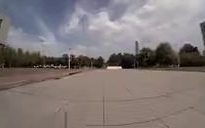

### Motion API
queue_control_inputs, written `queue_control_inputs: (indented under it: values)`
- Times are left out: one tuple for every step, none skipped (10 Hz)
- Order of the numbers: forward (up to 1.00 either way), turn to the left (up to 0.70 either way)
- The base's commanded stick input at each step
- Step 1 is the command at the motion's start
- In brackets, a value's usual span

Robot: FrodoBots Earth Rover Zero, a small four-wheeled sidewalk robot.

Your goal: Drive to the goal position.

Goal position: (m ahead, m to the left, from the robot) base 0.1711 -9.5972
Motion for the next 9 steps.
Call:
queue_control_inputs:
  values:
    - [1.00, 0.00]
    - [1.00, 0.00]
    - [1.00, 0.00]
    - [1.00, 0.00]
    - [1.00, 0.00]
    - [1.00, 0.00]
    - [1.00, 0.00]
    - [1.00, 0.00]
    - [1.00, 0.00]
